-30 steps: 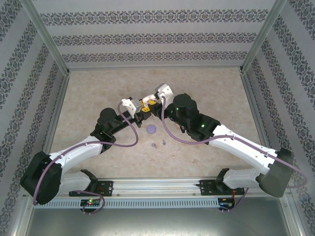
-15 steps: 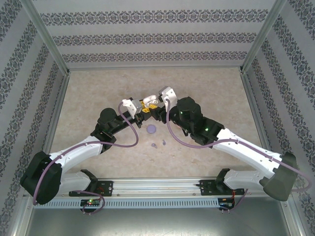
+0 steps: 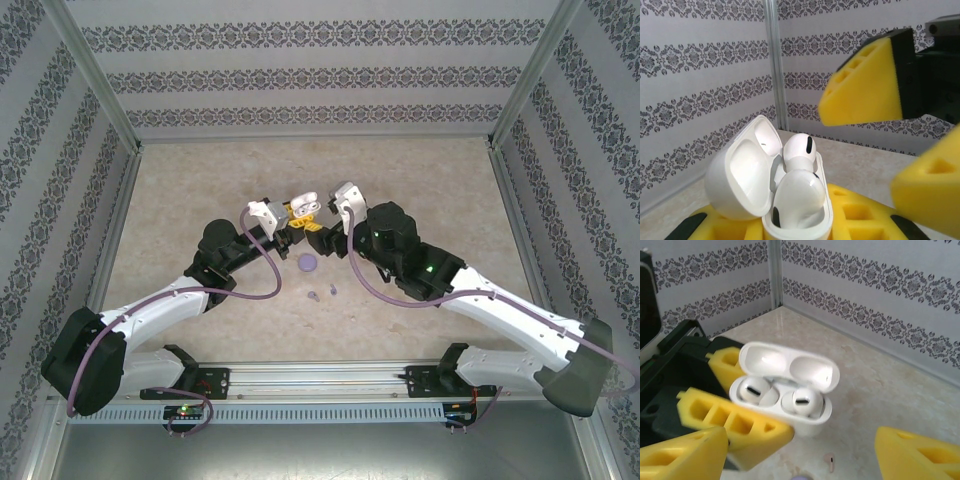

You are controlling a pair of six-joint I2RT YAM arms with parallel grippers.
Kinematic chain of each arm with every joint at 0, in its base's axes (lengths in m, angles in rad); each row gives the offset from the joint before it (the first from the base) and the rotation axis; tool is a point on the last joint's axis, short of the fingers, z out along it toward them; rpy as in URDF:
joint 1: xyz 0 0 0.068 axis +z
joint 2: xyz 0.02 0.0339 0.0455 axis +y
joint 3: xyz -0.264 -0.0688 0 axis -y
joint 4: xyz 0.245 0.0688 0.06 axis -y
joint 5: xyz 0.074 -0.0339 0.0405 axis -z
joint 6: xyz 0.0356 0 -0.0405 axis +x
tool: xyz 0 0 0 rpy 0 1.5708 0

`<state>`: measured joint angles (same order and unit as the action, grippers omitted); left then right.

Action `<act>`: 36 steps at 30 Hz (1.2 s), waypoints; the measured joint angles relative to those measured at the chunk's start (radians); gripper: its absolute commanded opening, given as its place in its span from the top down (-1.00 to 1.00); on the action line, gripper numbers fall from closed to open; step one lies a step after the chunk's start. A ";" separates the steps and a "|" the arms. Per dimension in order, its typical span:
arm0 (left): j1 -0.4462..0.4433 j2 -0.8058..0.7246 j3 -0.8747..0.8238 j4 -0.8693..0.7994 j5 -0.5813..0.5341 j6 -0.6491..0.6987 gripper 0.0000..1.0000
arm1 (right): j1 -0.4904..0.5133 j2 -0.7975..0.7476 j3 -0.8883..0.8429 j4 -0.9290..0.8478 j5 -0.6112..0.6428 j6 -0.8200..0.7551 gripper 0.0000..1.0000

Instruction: Insert the wireless bluetooth earbuds into the charging case

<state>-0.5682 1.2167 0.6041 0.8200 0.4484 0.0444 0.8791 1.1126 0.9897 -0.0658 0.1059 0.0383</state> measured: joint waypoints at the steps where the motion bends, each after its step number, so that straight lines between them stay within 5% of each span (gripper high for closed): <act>1: 0.000 0.000 0.003 0.003 -0.002 0.000 1.00 | 0.000 -0.008 -0.001 -0.014 -0.006 0.007 -0.59; 11: 0.000 0.008 0.008 0.032 -0.008 0.001 1.00 | -0.138 -0.153 -0.003 -0.077 -0.085 0.156 -0.59; 18: 0.000 0.009 0.008 0.032 -0.004 0.020 1.00 | -0.205 -0.049 0.170 -0.221 -0.115 0.269 -0.47; 31: 0.000 0.037 0.002 -0.028 0.080 0.080 1.00 | -0.282 0.423 0.742 -0.571 -0.278 0.383 0.83; 36: 0.000 0.066 0.003 -0.051 0.108 0.088 1.00 | -0.281 0.562 0.858 -0.674 -0.344 0.385 0.92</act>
<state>-0.5686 1.2823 0.6067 0.7689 0.5564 0.1322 0.5980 1.6741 1.8473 -0.7399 -0.2386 0.4236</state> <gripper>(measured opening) 0.237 0.066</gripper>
